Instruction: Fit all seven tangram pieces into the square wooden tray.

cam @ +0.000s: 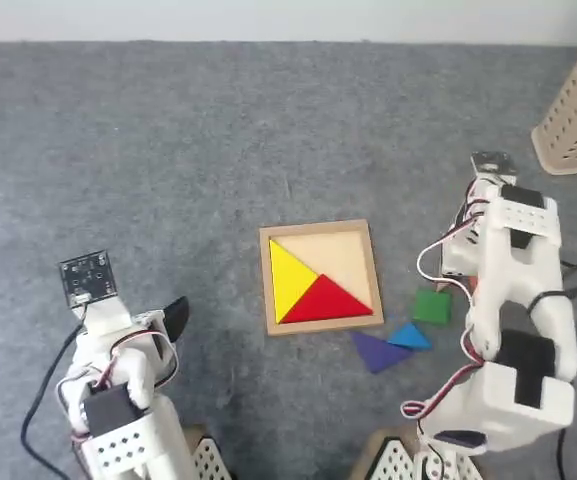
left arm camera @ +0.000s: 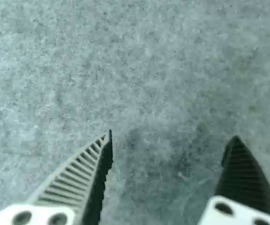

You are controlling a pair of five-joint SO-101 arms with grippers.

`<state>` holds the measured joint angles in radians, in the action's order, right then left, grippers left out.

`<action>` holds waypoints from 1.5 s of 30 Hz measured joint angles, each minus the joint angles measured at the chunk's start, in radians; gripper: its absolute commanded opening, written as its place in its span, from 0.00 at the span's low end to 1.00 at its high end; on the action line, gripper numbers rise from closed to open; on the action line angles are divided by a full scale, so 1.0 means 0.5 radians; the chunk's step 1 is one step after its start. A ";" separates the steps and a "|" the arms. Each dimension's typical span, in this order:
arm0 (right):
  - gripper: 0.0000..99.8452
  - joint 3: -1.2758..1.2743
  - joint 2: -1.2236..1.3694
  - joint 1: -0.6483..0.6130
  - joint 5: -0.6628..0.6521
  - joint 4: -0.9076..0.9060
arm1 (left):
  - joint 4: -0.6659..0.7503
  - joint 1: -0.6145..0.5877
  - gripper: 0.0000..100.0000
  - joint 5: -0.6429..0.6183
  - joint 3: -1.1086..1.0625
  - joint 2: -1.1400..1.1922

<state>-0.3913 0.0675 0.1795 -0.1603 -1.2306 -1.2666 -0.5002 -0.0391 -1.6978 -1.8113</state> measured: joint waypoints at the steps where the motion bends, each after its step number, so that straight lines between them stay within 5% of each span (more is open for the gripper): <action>1: 0.22 0.034 0.000 0.000 -0.021 -0.015 | 0.000 0.000 0.35 0.000 0.000 0.000; 9: 0.22 0.322 0.000 -0.003 -0.101 -0.129 | 0.000 0.000 0.35 0.000 0.000 0.000; 28: 0.21 0.574 0.601 0.203 -0.970 -0.276 | 0.000 0.000 0.35 0.000 0.000 0.000; 32: 0.19 0.574 0.644 0.203 -0.994 -0.270 | 0.000 0.000 0.35 0.000 0.000 0.000; 38: 0.01 0.623 0.727 0.218 -0.994 -0.175 | 0.000 0.000 0.35 0.000 0.000 0.000; 45: 0.01 0.678 0.712 0.233 -0.927 -0.160 | 0.000 0.000 0.35 0.000 0.000 0.000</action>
<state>-0.0522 0.4235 0.2961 -0.6237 -1.3103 -1.2666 -0.5002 -0.0391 -1.6978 -1.8113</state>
